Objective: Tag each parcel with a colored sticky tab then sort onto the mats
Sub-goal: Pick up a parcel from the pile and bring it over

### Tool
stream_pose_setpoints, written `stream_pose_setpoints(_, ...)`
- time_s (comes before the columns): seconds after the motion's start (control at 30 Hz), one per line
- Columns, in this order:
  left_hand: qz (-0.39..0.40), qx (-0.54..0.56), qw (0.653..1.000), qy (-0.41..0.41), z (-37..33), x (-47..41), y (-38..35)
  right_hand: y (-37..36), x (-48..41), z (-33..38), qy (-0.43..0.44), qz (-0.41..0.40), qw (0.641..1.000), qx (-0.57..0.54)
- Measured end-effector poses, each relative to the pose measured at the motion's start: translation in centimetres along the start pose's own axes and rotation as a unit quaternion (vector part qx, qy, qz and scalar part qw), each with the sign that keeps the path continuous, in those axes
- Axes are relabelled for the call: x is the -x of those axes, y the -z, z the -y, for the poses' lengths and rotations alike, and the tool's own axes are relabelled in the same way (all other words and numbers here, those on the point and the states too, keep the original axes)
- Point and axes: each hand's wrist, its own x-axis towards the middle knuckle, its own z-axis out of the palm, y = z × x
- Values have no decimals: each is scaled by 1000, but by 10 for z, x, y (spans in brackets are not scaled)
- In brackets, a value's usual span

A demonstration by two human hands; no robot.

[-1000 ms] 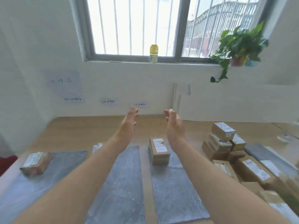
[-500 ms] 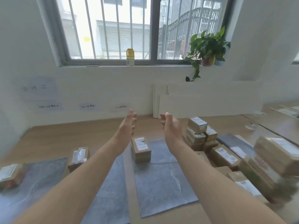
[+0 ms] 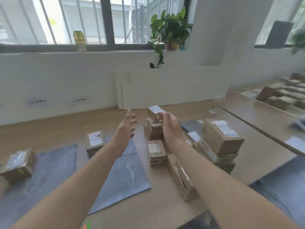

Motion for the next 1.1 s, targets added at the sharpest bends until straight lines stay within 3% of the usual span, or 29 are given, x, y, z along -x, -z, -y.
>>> stream_pose_setpoints(0.13, 29, 6, 1000, -3, 2, 0, -63, 58, -17, -7, 18, -31, 999, 14)
stream_pose_setpoints(0.33, 69, -16, 997, 26, 17, -21, -119, 112, -34, -34, -23, -52, 998, 18)
stream_pose_setpoints(0.8, 114, -53, 980, 153, 148, -78, -169, 133, -55, -166, -188, -94, 976, 62)
stream_pose_setpoints(1.1, 135, -63, 953, 264, 225, -74, -193, 143, -51, -246, -275, -54, 949, 144)
